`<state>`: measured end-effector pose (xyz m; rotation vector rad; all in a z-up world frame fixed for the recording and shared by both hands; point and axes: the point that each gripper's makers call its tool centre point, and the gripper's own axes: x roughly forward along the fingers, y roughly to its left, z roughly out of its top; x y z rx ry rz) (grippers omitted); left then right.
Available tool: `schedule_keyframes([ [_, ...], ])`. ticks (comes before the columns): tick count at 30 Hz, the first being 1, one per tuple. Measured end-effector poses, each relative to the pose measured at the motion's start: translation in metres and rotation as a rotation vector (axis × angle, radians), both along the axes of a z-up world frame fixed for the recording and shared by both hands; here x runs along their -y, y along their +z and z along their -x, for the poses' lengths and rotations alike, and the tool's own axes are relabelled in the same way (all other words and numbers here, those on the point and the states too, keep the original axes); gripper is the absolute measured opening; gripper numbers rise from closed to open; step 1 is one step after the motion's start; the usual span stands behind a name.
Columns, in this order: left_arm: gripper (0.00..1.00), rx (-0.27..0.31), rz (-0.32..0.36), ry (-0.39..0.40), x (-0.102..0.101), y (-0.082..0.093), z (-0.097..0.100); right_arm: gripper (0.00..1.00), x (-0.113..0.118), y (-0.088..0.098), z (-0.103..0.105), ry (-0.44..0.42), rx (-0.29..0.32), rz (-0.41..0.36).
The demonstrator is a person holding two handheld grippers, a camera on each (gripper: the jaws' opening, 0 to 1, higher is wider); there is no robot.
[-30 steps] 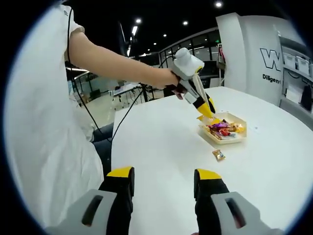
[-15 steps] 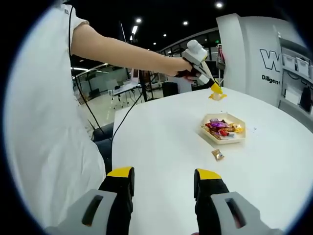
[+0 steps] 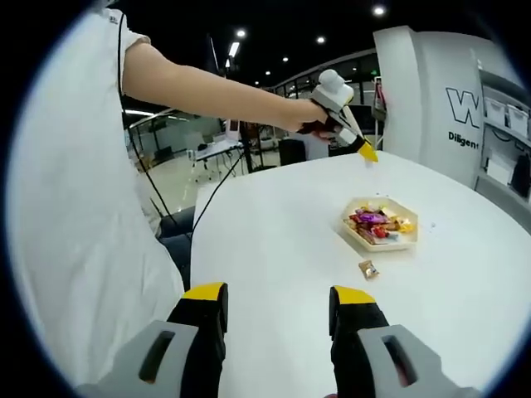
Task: Place the target food into the container with the food tongs after gripping and lifting it, then release it inside without dropping or visibly crushing the food.
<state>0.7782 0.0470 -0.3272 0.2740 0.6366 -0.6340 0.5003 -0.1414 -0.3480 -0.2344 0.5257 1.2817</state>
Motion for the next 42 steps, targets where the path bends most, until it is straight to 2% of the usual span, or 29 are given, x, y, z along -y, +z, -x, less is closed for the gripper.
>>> schedule_keyframes([
  [4, 0.22, 0.007, 0.009, 0.001, -0.002, 0.003, 0.019, 0.46, -0.005, 0.004, -0.004, 0.01, 0.01, -0.011],
  [8, 0.22, 0.005, 0.015, -0.002, -0.002, -0.002, 0.04, 0.46, -0.01, 0.005, -0.003, 0.026, 0.02, -0.016],
  [12, 0.22, -0.018, -0.003, -0.029, 0.003, -0.018, 0.066, 0.46, -0.018, 0.003, 0.0, 0.038, 0.016, -0.03],
  [14, 0.22, -0.025, -0.005, -0.035, 0.005, -0.023, 0.072, 0.46, -0.02, 0.003, 0.001, 0.043, 0.015, -0.034],
  [19, 0.23, -0.039, -0.02, -0.104, 0.024, -0.037, 0.093, 0.46, -0.026, 0.0, 0.003, 0.053, 0.012, -0.039],
  [25, 0.23, -0.035, -0.027, -0.194, 0.052, -0.042, 0.105, 0.47, -0.028, -0.001, 0.003, 0.051, 0.009, -0.039],
  [29, 0.23, -0.013, -0.073, -0.297, 0.071, -0.049, 0.111, 0.47, -0.027, -0.003, 0.003, 0.043, 0.009, -0.035],
  [33, 0.23, -0.012, -0.086, -0.362, 0.09, -0.056, 0.116, 0.47, -0.025, -0.004, 0.004, 0.035, 0.007, -0.031],
  [42, 0.23, -0.02, -0.123, -0.472, 0.113, -0.078, 0.118, 0.47, -0.016, -0.007, 0.004, 0.006, 0.001, -0.022],
])
